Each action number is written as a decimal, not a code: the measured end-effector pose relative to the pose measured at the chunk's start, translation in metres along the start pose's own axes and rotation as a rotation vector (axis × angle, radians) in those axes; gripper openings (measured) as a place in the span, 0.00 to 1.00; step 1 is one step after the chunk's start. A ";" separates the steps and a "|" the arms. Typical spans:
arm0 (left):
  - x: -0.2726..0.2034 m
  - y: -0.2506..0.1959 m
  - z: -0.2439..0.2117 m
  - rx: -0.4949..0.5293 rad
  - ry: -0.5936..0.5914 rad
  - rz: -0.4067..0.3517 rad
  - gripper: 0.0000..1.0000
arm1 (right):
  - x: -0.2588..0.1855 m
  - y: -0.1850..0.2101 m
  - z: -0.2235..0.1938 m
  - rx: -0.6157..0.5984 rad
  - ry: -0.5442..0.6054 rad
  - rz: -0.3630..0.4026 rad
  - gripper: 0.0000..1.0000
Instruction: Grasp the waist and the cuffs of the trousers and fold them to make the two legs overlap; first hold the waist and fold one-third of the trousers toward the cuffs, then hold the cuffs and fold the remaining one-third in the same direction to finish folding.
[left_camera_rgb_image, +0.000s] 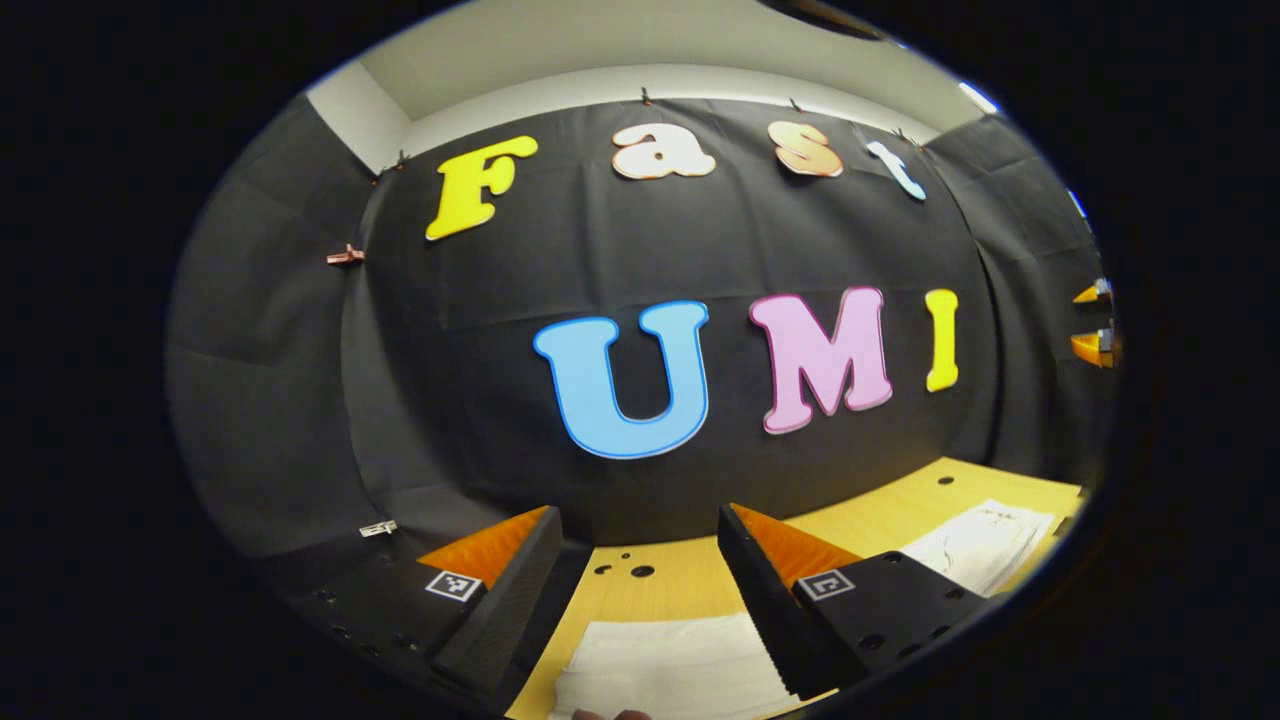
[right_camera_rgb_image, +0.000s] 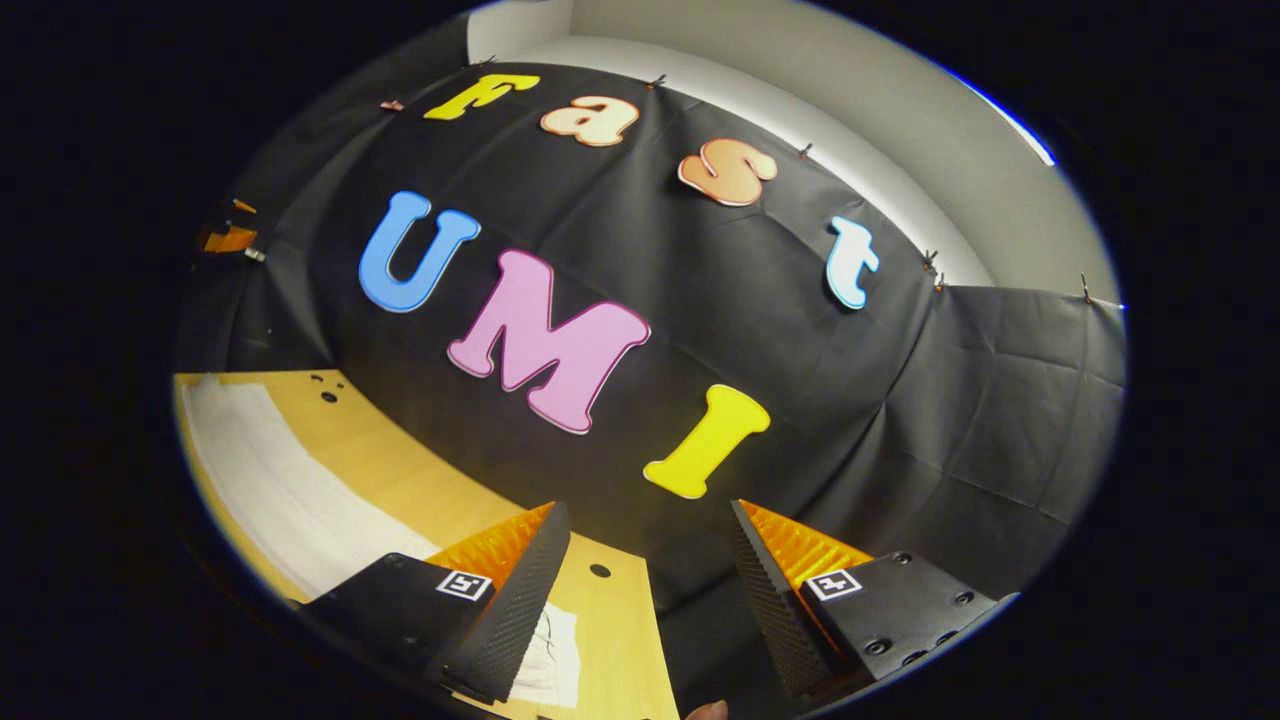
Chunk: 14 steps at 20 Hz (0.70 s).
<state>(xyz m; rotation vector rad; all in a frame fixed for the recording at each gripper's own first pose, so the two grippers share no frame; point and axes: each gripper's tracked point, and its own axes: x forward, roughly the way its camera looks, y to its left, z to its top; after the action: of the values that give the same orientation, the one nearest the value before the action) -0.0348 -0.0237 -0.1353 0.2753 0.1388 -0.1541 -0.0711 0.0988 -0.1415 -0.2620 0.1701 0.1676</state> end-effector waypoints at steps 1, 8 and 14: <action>-0.001 -0.002 -0.014 0.032 0.022 -0.011 0.99 | -0.003 0.006 -0.009 -0.028 0.016 0.012 0.97; -0.022 -0.033 -0.108 0.224 0.187 -0.153 0.96 | -0.022 0.034 -0.068 -0.128 0.139 0.083 0.97; -0.044 -0.056 -0.197 0.528 0.294 -0.339 0.96 | -0.036 0.031 -0.104 -0.162 0.226 0.065 0.98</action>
<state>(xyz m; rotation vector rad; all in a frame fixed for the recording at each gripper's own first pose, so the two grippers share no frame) -0.1103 -0.0162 -0.3307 0.8018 0.4396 -0.4897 -0.1270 0.0954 -0.2409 -0.4377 0.3903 0.2171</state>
